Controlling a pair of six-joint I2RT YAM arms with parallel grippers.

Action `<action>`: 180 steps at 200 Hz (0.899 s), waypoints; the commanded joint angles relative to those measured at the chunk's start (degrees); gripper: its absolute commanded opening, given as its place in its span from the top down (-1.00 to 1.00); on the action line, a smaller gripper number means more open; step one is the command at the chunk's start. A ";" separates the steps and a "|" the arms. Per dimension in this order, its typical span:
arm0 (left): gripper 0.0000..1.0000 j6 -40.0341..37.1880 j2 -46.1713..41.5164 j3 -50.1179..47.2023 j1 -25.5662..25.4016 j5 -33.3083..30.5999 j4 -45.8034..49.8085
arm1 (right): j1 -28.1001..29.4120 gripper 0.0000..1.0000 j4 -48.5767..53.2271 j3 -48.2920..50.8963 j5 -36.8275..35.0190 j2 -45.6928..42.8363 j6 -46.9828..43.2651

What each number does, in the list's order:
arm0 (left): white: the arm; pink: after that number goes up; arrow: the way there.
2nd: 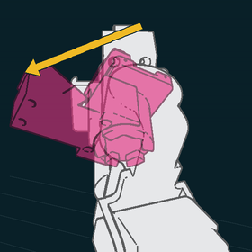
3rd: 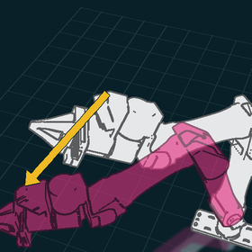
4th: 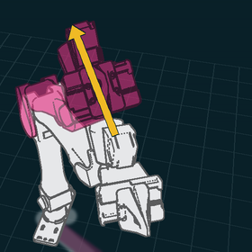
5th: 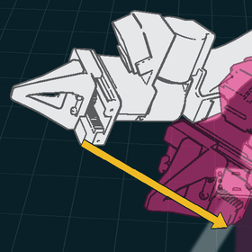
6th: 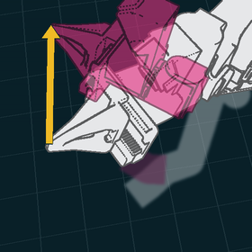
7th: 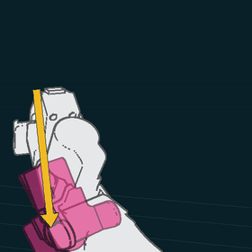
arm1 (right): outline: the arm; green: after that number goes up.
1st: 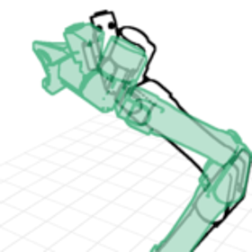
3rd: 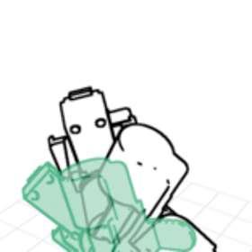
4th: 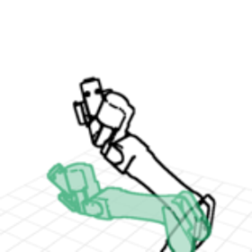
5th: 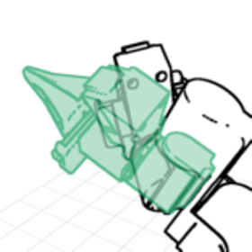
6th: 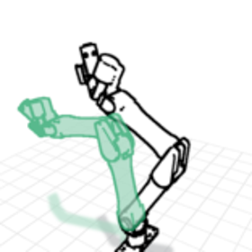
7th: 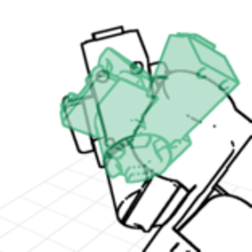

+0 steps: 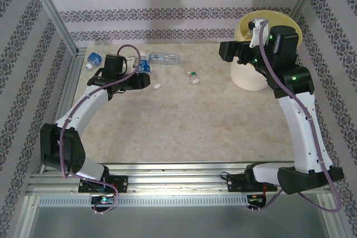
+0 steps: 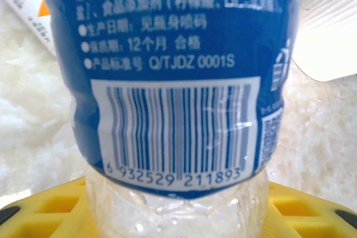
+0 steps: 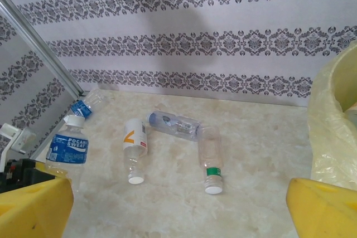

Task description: Throw the plastic bottles in the bin

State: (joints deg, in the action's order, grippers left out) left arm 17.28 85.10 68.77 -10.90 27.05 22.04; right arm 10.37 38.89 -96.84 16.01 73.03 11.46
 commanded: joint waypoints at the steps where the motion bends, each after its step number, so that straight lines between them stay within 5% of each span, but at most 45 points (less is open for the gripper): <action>1: 0.27 -2.63 -2.11 1.66 -1.95 3.90 -3.61 | 0.04 -0.95 -0.10 0.81 1.54 -0.77 1.52; 180: 0.31 -4.19 0.61 11.42 -17.84 13.26 -7.98 | 2.08 -0.95 -2.46 3.65 13.01 3.13 9.82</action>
State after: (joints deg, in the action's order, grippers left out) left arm 14.50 84.75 76.82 -26.52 38.44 17.06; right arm 11.31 37.93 -93.97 25.87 74.70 19.03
